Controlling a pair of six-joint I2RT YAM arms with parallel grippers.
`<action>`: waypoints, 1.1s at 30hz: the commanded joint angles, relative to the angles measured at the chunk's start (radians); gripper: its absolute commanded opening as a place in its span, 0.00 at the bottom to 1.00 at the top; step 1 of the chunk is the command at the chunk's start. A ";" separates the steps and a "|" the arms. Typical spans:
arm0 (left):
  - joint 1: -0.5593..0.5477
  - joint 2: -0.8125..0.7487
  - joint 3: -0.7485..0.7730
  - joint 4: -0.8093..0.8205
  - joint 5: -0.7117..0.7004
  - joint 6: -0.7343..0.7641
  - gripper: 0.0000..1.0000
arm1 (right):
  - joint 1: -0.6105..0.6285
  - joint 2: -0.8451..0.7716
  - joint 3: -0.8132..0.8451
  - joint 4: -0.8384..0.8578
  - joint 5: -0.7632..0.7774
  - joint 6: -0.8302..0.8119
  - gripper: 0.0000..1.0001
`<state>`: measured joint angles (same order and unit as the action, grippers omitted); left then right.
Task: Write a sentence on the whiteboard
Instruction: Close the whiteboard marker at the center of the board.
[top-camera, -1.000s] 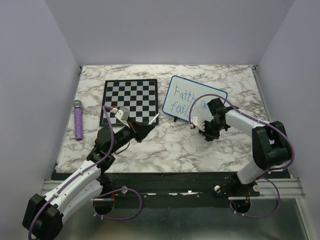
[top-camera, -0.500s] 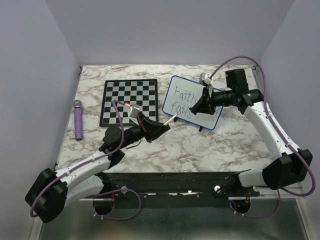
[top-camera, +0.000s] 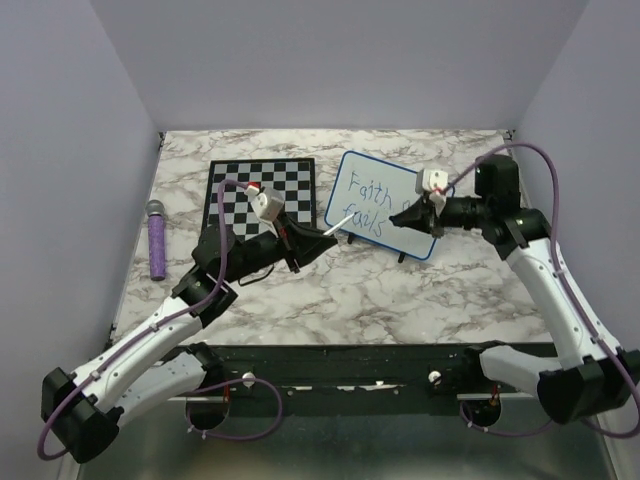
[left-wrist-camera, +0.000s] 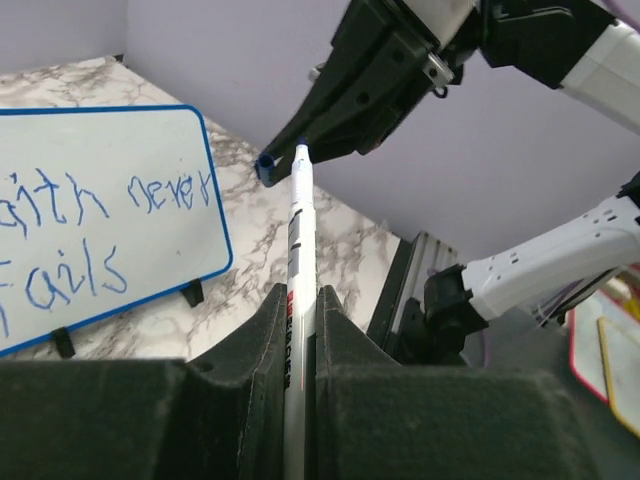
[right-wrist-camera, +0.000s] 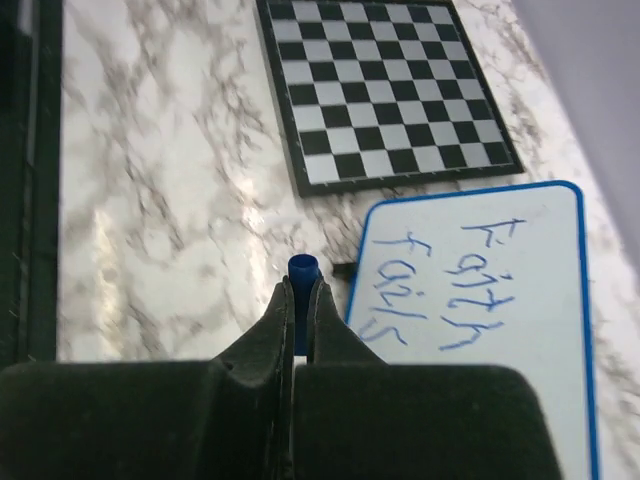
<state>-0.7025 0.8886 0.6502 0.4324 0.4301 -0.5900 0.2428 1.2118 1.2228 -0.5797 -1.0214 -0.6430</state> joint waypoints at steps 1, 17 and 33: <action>-0.005 -0.028 0.106 -0.509 0.097 0.249 0.00 | 0.000 -0.127 -0.126 -0.139 0.169 -0.536 0.01; -0.043 0.269 0.259 -0.549 0.280 0.147 0.00 | 0.067 -0.115 -0.172 -0.256 0.247 -0.828 0.01; -0.063 0.411 0.351 -0.551 0.239 0.116 0.00 | 0.144 -0.117 -0.194 -0.227 0.274 -0.802 0.01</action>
<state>-0.7563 1.2915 0.9707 -0.1150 0.6704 -0.4637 0.3672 1.0939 1.0183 -0.8097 -0.7486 -1.4479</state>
